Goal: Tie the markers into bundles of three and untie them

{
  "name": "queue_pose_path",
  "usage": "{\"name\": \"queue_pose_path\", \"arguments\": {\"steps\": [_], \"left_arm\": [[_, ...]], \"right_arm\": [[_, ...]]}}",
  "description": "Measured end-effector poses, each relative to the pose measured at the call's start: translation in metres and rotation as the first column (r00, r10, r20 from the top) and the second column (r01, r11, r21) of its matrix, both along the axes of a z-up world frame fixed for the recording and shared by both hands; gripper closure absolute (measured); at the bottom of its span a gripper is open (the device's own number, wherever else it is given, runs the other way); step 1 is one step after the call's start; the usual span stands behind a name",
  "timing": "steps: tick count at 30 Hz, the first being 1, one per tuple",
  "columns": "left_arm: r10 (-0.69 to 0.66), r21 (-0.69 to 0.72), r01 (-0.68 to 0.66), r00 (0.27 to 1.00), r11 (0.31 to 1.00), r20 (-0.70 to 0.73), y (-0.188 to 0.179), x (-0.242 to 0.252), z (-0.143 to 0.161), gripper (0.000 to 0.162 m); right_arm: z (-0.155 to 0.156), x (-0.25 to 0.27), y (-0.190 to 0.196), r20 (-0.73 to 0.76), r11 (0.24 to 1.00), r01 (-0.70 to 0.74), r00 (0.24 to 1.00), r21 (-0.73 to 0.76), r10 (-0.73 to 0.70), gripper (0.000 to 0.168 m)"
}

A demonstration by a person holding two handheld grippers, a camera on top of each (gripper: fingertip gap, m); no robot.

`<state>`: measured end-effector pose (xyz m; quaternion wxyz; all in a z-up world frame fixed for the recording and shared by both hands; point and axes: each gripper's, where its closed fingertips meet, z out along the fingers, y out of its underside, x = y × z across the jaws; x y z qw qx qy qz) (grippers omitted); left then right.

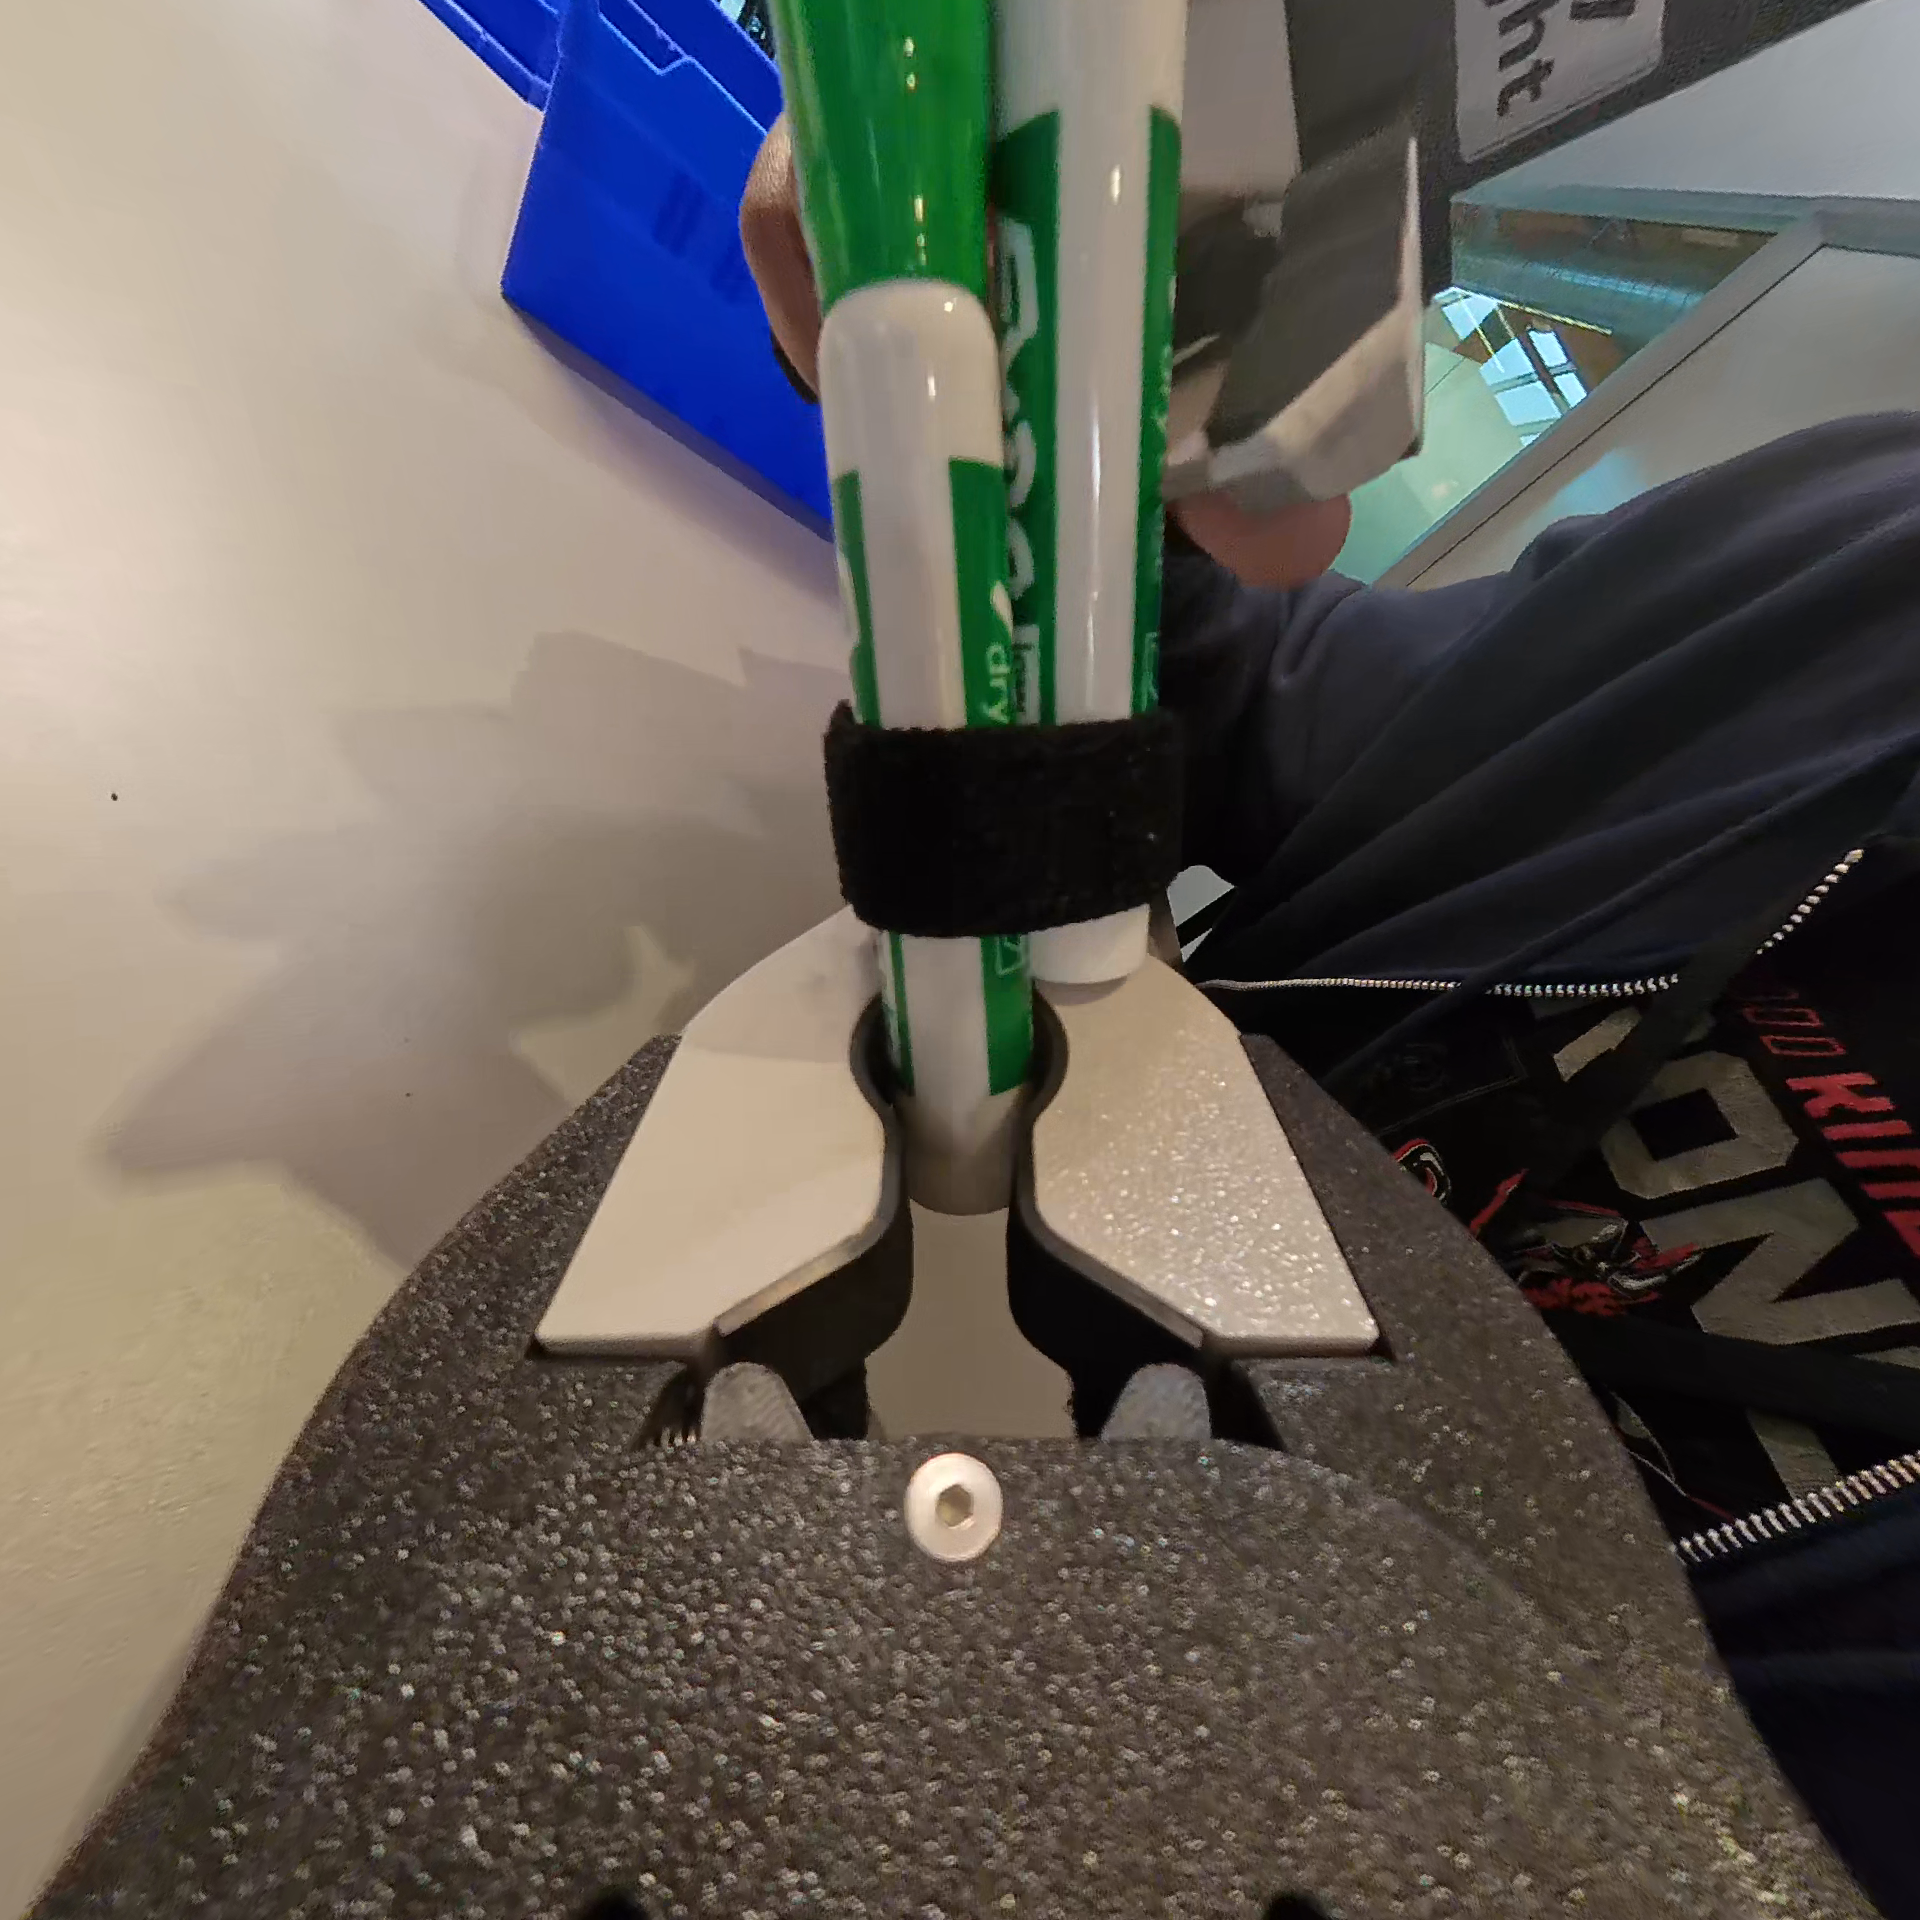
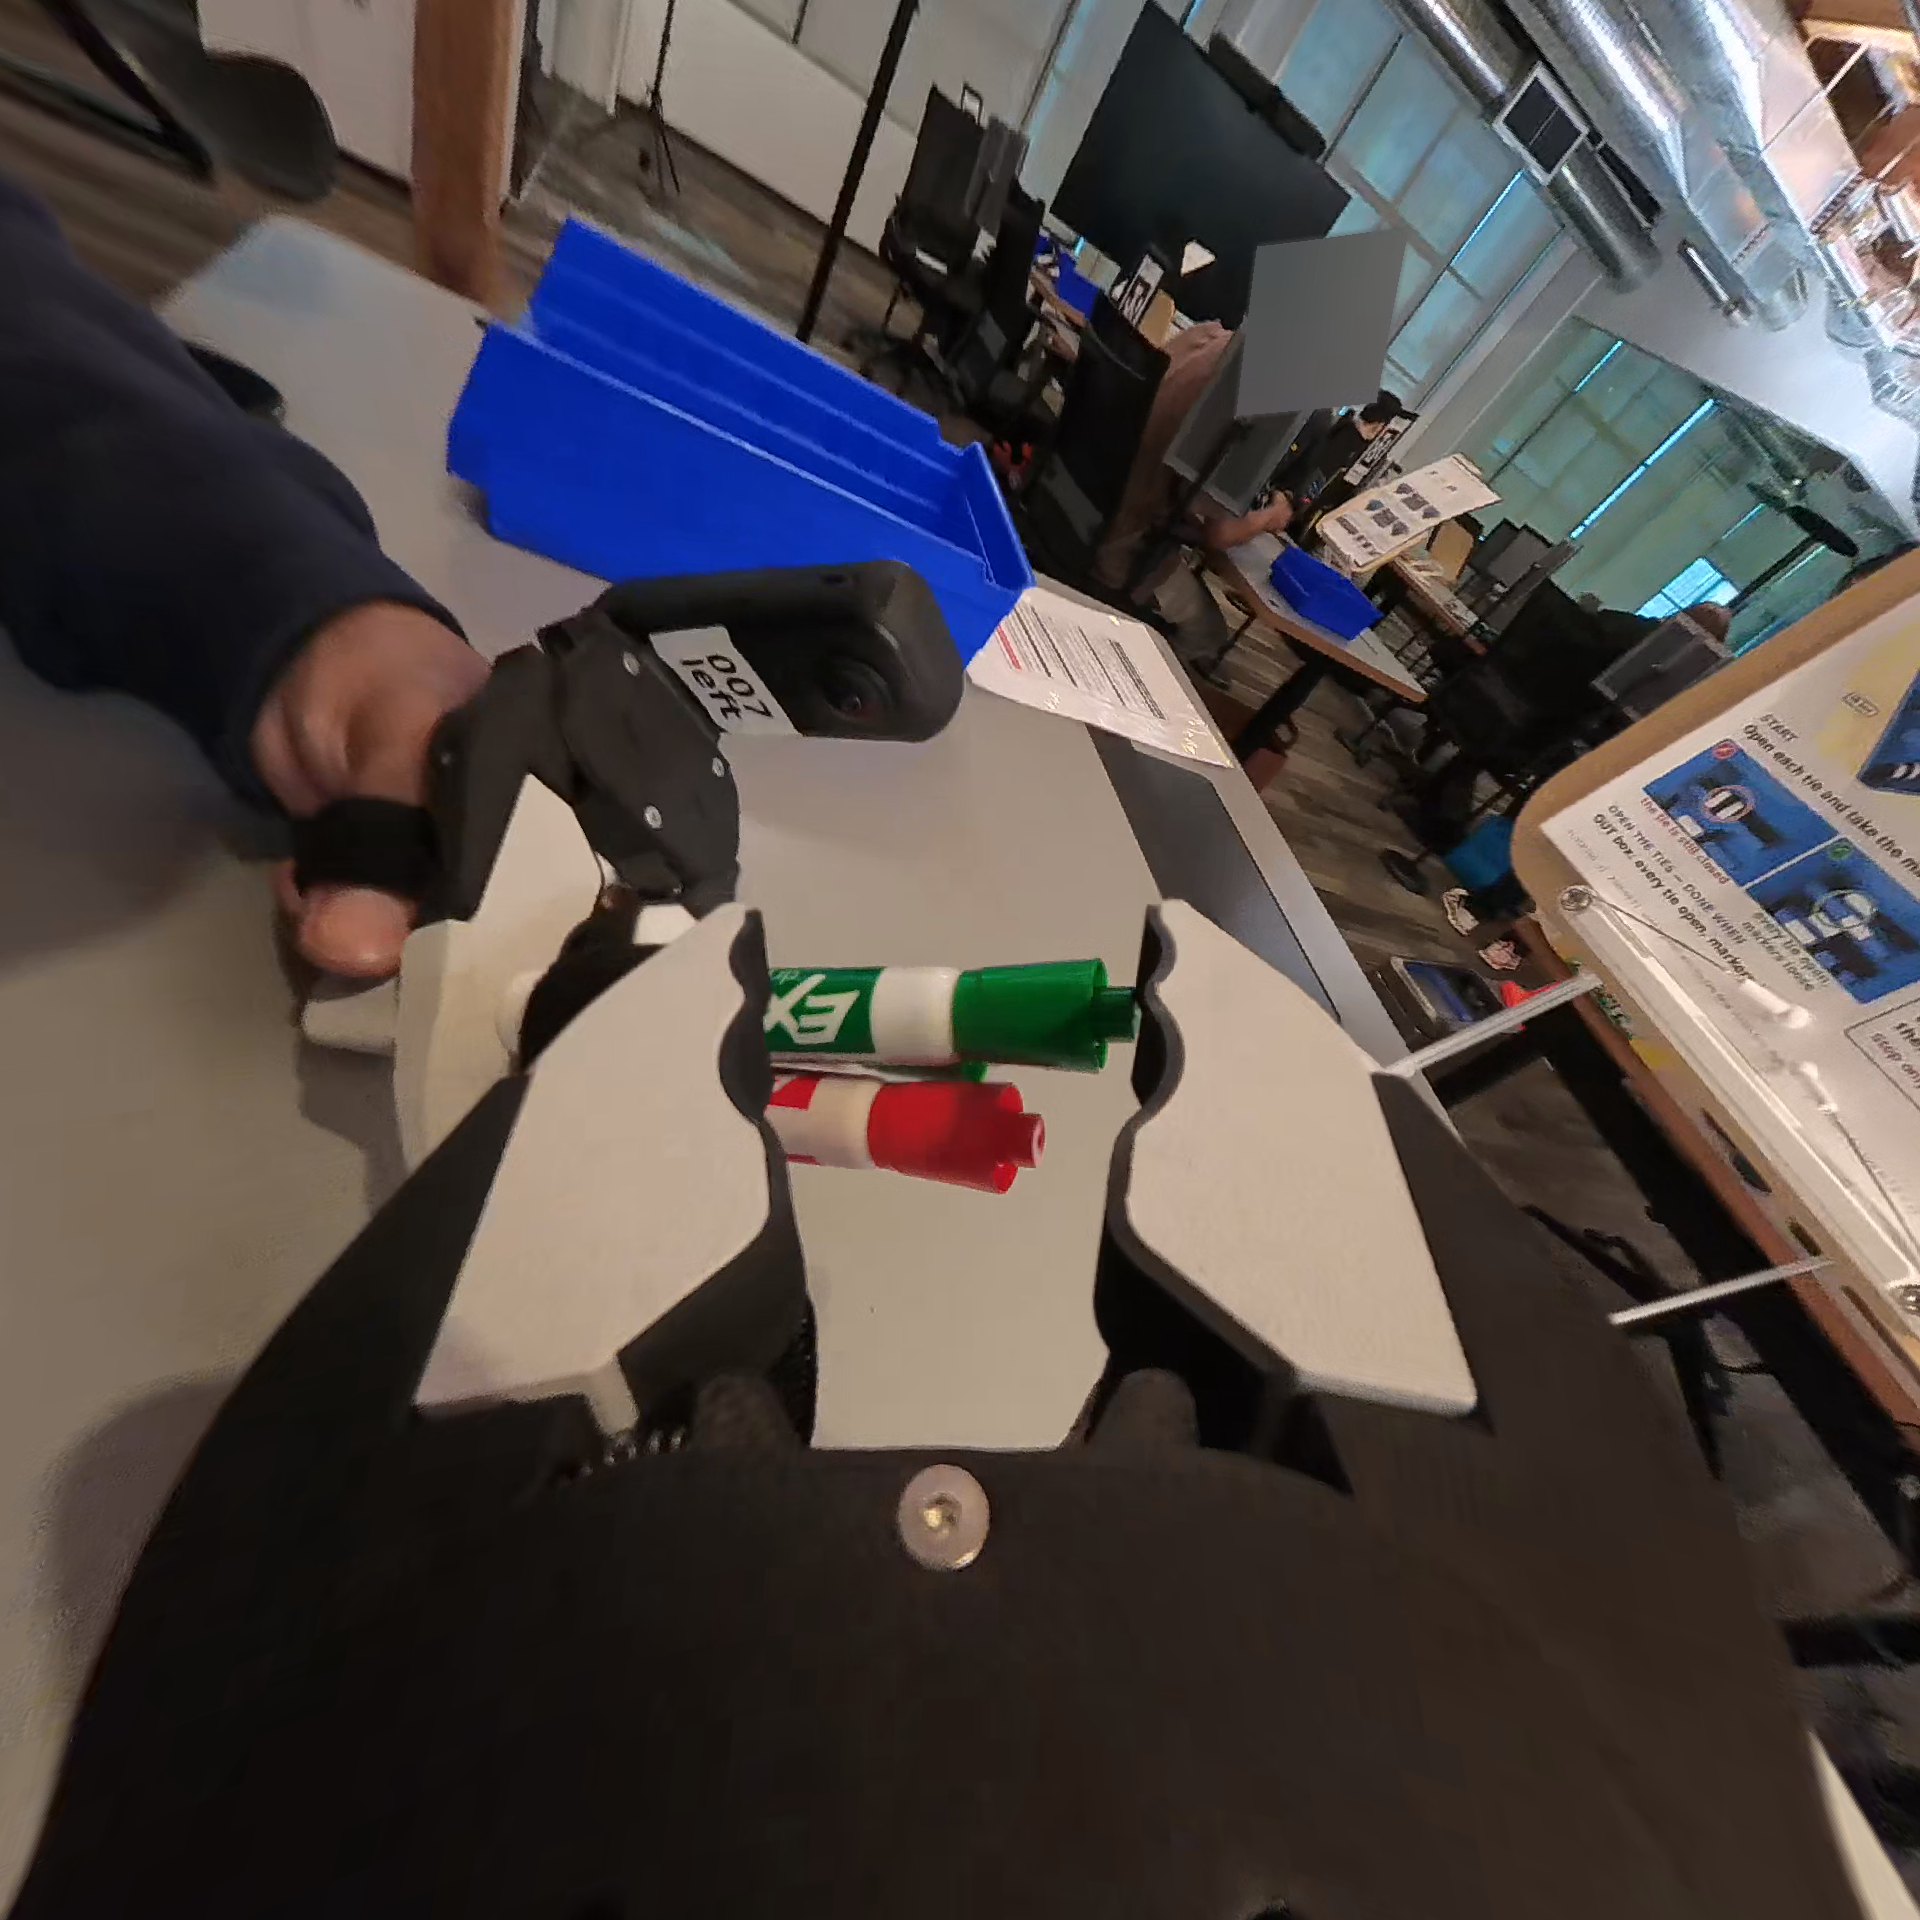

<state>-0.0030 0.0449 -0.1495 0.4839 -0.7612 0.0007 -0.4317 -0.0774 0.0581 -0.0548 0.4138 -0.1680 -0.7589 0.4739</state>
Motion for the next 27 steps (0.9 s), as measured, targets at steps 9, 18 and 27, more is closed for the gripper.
{"name": "queue_pose_path", "arguments": {"steps": [9, 18, 27], "left_arm": [[0.018, 0.068, -0.017, 1.0, 0.998, -0.01, 0.0, -0.004, 0.01, 0.145], [0.034, -0.095, -0.039, 0.998, 0.995, -0.051, -0.005, -0.018, -0.011, 0.145], [0.041, -0.275, 0.034, 0.964, 0.961, 0.262, -0.021, 0.011, -0.022, 0.145]], "right_arm": [[0.015, 0.004, 0.007, 0.114, 0.963, -0.045, 0.99, -0.265, 0.078, 0.099], [-0.034, 0.007, 0.04, 0.113, 0.983, 0.11, 0.989, -0.148, -0.094, 0.092], [-0.058, 0.021, 0.018, 0.151, 0.981, 0.068, 0.988, -0.183, -0.04, 0.066]]}}
